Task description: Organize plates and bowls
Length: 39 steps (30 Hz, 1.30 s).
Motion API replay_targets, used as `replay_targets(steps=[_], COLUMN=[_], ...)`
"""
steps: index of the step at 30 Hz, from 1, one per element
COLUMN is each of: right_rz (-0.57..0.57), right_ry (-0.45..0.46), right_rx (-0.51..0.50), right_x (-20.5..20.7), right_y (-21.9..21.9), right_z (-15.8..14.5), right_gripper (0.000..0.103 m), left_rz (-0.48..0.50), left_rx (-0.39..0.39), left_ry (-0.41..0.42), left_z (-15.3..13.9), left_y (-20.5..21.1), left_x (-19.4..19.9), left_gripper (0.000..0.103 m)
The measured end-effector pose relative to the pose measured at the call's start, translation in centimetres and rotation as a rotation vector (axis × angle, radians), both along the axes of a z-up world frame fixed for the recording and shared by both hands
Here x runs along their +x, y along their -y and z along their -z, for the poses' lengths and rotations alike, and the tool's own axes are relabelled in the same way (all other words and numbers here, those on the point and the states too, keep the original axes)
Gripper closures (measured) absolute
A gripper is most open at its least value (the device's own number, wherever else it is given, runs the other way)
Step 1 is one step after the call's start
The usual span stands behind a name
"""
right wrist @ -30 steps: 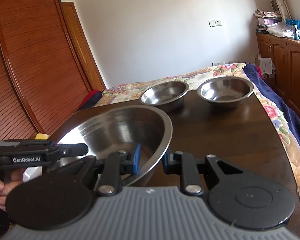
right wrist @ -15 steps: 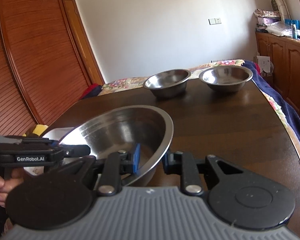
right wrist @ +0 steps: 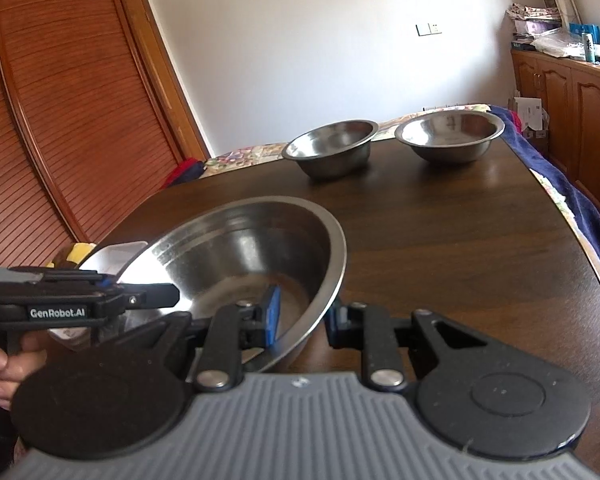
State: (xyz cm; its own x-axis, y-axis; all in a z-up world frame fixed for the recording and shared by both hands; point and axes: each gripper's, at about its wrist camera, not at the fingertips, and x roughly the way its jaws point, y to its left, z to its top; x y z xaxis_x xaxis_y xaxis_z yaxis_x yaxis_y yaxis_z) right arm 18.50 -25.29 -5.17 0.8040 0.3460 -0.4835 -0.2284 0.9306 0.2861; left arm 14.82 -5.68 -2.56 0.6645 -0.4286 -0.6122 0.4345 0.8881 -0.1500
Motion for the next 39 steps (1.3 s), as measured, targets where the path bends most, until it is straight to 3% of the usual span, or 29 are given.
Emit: replay_targets(steps=[8,13,39], right_rz=[-0.009,0.003,0.046], right_ry=[0.005,0.013,0.089], right_rx=[0.005,-0.021,-0.083], right_x=[-0.1,0.0,0.8], right_y=[0.1,0.0,1.7], right_z=[-0.1,-0.3,-2.6], right_gripper=[0.077,0.077,0.073], left_rz=[0.002,-0.018,-0.069], left_rx=[0.004,0.004,-0.001], left_ry=[-0.006,0.014,0.064], left_z=[0.4,0.0,-1.4], left_y=[-0.2,-0.4,-1.9], left_x=[-0.4,-0.3,0.0], left_gripper=[0.076,0.056,0.047])
